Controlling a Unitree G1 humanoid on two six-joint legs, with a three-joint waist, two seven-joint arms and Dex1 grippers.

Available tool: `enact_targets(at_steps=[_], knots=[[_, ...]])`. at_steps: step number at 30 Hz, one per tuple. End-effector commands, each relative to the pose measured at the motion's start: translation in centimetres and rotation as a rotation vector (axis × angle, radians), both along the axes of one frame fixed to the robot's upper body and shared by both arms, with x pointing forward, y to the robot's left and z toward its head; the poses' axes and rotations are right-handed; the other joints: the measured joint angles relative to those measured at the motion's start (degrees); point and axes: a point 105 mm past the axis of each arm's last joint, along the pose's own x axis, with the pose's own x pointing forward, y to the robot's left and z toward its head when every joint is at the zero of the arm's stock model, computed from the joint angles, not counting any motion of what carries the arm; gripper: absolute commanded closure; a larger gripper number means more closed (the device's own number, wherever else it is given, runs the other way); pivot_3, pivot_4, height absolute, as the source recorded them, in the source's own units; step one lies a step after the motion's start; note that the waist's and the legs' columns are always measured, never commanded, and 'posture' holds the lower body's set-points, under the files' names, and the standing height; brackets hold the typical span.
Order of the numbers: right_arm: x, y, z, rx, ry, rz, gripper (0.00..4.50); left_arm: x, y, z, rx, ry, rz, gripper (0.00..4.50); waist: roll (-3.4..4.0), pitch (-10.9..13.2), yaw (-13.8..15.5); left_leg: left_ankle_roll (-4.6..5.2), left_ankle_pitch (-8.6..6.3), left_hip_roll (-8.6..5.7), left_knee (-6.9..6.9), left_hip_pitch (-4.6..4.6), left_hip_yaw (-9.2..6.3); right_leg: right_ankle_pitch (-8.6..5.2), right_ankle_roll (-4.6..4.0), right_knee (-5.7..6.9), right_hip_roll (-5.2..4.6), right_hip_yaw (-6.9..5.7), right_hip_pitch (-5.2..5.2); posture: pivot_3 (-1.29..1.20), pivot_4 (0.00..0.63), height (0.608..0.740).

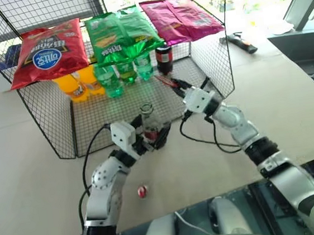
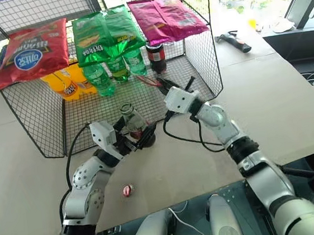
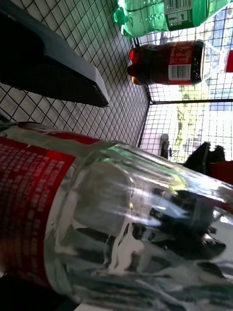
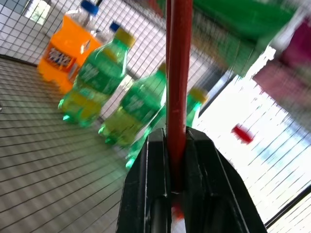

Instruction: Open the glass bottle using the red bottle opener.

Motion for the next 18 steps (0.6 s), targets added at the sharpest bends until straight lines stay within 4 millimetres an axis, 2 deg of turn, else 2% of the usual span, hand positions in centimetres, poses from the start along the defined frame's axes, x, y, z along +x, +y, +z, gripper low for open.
enact_targets(at_steps=[1,5,8,11,13,16,18], knots=[[-0.2,-0.9,-0.6,0.111,0.297,0.030,4.50,-0.8,-0.1,0.9,0.009,-0.032,-0.028,0.08,0.03,0.02,0.07,0.00,0.00,0.00,0.02,0.00,0.00,0.00,0.00,0.02,-0.01,0.01,0.00,0.00,0.150,0.739],[-0.9,-2.2,-2.3,0.106,0.504,0.016,4.50,-1.0,0.1,0.8,0.028,-0.025,-0.035,0.08,0.05,0.03,0.22,0.01,0.00,-0.01,0.07,-0.01,-0.02,0.01,0.00,0.08,-0.01,-0.02,0.00,0.00,0.150,0.739],[-1.1,-3.0,-2.9,0.106,0.586,-0.012,3.28,-1.2,0.2,0.7,0.036,-0.017,-0.043,0.00,0.05,0.02,0.22,0.01,0.00,-0.08,0.09,-0.01,-0.02,0.01,0.01,0.10,0.00,-0.05,0.00,0.00,0.150,0.739],[-1.5,-3.9,-3.8,0.113,0.691,-0.045,1.85,-1.4,0.5,0.3,0.068,0.001,-0.043,0.00,0.04,0.02,0.20,0.01,0.00,-0.09,0.09,-0.01,-0.02,0.01,0.01,0.10,0.00,-0.06,0.00,0.00,0.150,0.739],[-2.0,-4.6,-4.2,0.108,0.751,-0.046,1.26,-1.7,1.0,0.2,0.092,0.014,-0.040,0.00,0.04,0.02,0.21,0.01,-0.01,-0.09,0.09,-0.01,-0.02,0.01,0.01,0.09,0.00,-0.07,0.00,0.00,0.150,0.739],[-2.7,-5.9,-4.6,0.096,0.808,-0.054,0.03,-2.3,1.7,0.1,0.108,0.029,-0.033,0.00,0.02,0.01,0.23,0.02,-0.01,-0.08,0.09,-0.03,-0.01,0.01,0.01,0.06,-0.02,-0.06,0.00,0.00,0.150,0.739],[-3.1,-6.9,-4.7,0.079,0.817,-0.063,0.03,-2.9,2.0,0.1,0.124,0.041,-0.036,0.00,0.02,0.01,0.30,0.03,-0.02,-0.08,0.12,-0.04,-0.02,0.01,0.01,0.07,-0.02,-0.07,0.01,0.00,0.150,0.739]])
